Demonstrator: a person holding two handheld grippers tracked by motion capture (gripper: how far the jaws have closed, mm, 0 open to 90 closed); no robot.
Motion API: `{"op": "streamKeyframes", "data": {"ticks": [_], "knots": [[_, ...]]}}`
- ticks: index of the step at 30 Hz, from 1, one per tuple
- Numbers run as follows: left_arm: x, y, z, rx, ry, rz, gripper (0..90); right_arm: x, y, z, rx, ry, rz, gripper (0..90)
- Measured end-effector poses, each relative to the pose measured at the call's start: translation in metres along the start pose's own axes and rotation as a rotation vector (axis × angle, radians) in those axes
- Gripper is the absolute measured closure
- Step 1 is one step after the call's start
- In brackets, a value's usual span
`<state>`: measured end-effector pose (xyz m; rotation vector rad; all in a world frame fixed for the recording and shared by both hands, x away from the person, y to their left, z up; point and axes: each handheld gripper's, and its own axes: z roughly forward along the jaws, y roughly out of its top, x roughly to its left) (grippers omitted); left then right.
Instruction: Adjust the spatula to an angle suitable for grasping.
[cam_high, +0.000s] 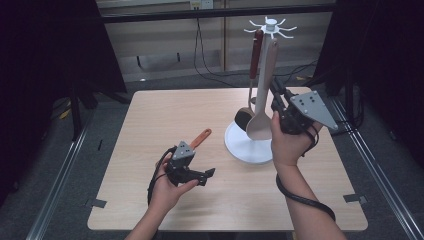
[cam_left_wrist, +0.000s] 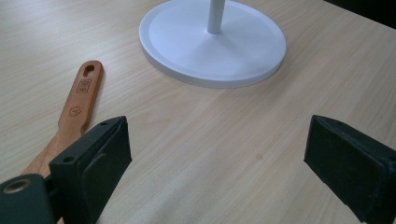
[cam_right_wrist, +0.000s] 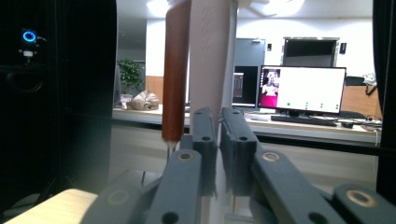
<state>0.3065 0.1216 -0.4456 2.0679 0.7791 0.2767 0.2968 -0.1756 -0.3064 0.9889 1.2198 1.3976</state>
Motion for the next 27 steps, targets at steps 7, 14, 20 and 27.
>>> {"op": "streamKeyframes", "data": {"ticks": [7, 14, 20, 27], "knots": [[0.001, 0.000, 0.000, -0.007, -0.007, -0.001, 6.9, -0.010, 0.011, 0.006, -0.029, -0.017, 0.051, 90.0], [0.001, 0.000, 0.001, 0.000, -0.007, 0.001, 6.9, -0.018, 0.021, 0.014, -0.041, -0.035, 0.056, 90.0], [0.001, -0.001, 0.001, -0.006, -0.010, -0.005, 6.9, -0.020, 0.028, 0.019, -0.066, -0.037, 0.058, 90.0], [0.001, -0.001, 0.001, -0.001, -0.007, 0.000, 6.9, -0.026, 0.042, 0.023, -0.085, -0.059, 0.040, 90.0]]}}
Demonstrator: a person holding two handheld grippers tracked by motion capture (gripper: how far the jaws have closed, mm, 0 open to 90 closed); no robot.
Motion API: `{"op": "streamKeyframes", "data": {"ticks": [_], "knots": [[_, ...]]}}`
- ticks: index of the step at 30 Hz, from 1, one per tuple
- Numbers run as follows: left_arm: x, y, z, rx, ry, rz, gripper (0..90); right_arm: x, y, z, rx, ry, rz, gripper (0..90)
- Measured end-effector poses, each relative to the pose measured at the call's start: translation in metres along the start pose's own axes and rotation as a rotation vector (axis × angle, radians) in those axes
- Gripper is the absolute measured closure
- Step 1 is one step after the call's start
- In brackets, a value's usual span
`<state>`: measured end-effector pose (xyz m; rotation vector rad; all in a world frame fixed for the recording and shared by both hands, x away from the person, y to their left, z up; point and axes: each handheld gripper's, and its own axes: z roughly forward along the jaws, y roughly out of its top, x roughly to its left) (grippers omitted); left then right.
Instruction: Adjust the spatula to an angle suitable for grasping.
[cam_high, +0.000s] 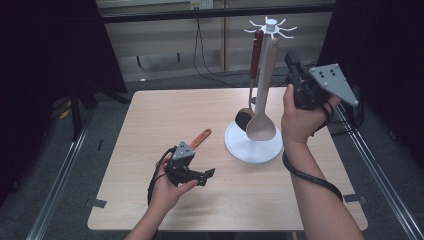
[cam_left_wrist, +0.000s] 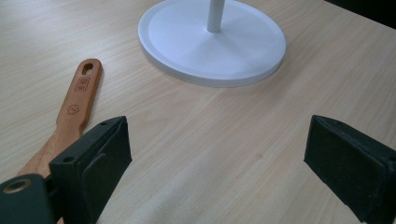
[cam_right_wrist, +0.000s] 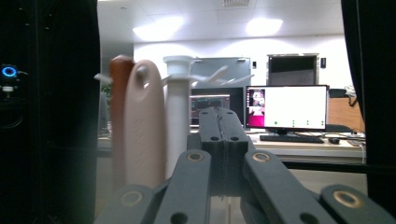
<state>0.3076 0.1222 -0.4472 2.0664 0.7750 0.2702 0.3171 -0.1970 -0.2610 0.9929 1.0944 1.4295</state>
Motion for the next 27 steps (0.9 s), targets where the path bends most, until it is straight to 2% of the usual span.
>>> {"op": "streamKeyframes", "data": {"ticks": [3, 7, 15, 18, 25, 27], "knots": [[0.000, 0.000, 0.000, 0.001, -0.002, -0.002, 6.9, -0.003, 0.004, 0.004, 0.006, -0.008, -0.003, 90.0], [0.000, 0.000, 0.000, -0.003, -0.006, -0.003, 6.9, -0.009, 0.007, 0.011, 0.008, -0.021, 0.032, 90.0], [-0.001, 0.000, 0.000, -0.006, -0.003, -0.010, 6.9, -0.010, 0.016, 0.019, -0.010, -0.023, 0.013, 90.0], [-0.001, 0.001, -0.001, -0.008, -0.003, -0.007, 6.9, -0.012, 0.016, 0.021, -0.013, -0.017, 0.026, 90.0], [-0.001, 0.001, -0.001, -0.011, -0.003, -0.010, 6.9, -0.007, 0.016, 0.019, -0.016, 0.002, 0.011, 90.0], [-0.001, 0.002, -0.001, -0.011, -0.004, 0.001, 6.9, -0.005, 0.016, 0.018, -0.021, 0.009, -0.003, 90.0]]}}
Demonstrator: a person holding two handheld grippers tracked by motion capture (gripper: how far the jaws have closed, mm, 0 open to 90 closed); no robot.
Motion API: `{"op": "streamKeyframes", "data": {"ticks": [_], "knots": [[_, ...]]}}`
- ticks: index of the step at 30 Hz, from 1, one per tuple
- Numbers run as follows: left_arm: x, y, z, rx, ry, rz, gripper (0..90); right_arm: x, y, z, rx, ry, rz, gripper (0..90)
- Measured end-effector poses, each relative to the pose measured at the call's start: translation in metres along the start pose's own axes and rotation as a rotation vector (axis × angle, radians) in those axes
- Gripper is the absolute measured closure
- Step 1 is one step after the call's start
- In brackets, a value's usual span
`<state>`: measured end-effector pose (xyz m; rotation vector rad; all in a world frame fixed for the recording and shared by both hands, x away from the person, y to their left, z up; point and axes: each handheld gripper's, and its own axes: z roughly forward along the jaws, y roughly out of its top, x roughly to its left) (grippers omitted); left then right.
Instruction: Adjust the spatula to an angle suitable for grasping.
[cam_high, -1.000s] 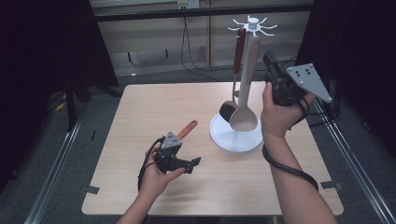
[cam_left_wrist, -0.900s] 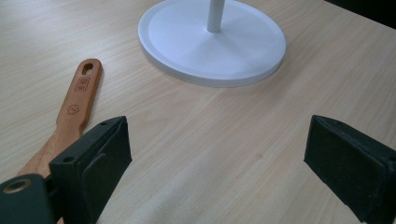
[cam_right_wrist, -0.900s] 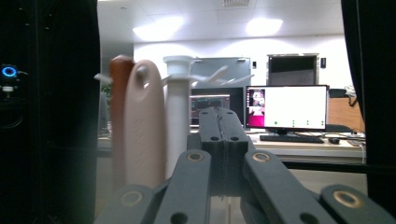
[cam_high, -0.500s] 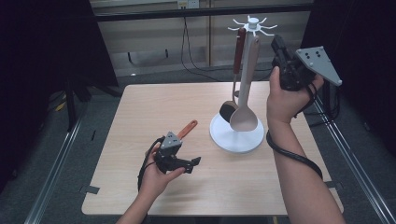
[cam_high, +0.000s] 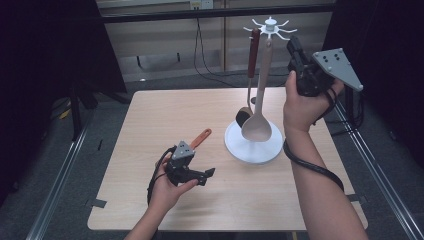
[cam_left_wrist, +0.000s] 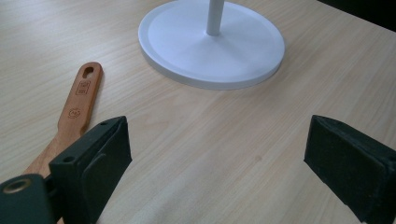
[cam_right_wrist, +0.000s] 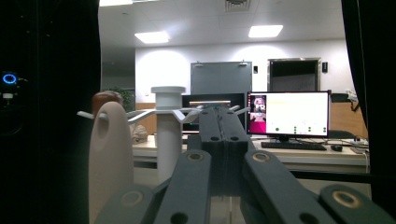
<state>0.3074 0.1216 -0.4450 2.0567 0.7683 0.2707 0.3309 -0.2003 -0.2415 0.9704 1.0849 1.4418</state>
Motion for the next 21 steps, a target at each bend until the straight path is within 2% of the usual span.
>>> {"op": "streamKeyframes", "data": {"ticks": [8, 21], "knots": [[-0.001, 0.000, 0.001, -0.002, -0.001, -0.006, 6.9, 0.011, 0.000, -0.004, -0.003, 0.029, -0.010, 90.0], [-0.001, 0.000, 0.000, 0.004, 0.008, -0.001, 6.9, 0.023, 0.000, -0.005, 0.007, 0.050, -0.040, 90.0]]}}
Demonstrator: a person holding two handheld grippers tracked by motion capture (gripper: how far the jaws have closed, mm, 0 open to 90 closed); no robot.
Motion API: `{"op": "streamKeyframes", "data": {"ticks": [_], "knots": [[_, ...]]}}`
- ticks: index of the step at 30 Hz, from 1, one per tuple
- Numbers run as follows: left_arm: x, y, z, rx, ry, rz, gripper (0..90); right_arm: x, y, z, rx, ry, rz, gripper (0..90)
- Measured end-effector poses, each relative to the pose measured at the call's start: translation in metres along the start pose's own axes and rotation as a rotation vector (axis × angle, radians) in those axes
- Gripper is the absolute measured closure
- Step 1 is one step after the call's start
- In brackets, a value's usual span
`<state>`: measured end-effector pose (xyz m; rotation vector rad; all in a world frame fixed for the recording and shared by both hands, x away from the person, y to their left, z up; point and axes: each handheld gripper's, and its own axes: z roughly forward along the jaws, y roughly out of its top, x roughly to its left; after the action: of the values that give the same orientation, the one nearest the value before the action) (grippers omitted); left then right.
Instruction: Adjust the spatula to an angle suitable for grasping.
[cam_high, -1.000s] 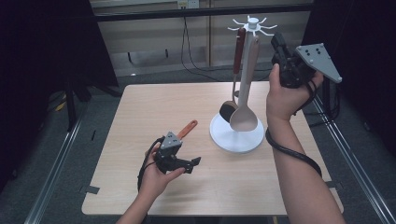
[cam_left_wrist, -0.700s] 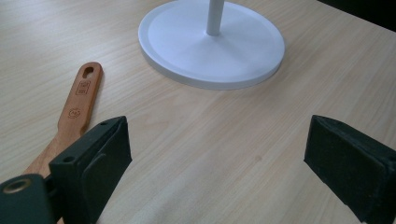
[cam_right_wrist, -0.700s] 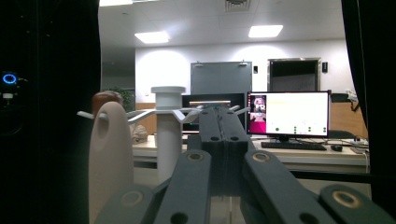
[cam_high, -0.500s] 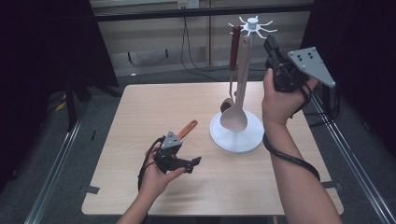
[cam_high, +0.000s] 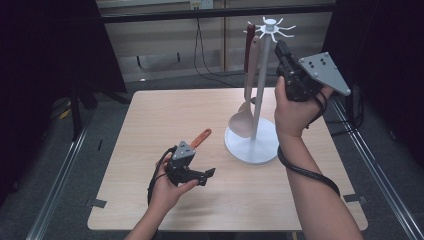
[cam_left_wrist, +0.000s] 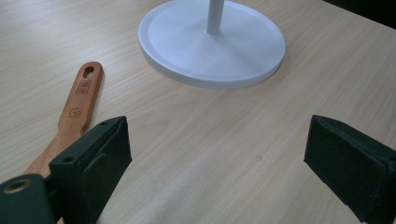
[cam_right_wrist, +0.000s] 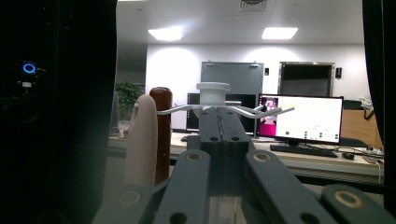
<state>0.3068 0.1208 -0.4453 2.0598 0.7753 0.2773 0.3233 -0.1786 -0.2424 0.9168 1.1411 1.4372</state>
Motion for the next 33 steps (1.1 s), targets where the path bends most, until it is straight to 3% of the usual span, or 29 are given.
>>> {"op": "streamKeyframes", "data": {"ticks": [22, 33], "knots": [[0.000, 0.000, 0.000, 0.000, 0.002, -0.003, 6.9, 0.002, 0.001, -0.002, 0.005, 0.005, -0.018, 89.0], [0.001, 0.000, -0.001, 0.012, 0.004, 0.010, 6.9, 0.002, -0.024, -0.020, 0.055, 0.063, 0.010, 82.2]]}}
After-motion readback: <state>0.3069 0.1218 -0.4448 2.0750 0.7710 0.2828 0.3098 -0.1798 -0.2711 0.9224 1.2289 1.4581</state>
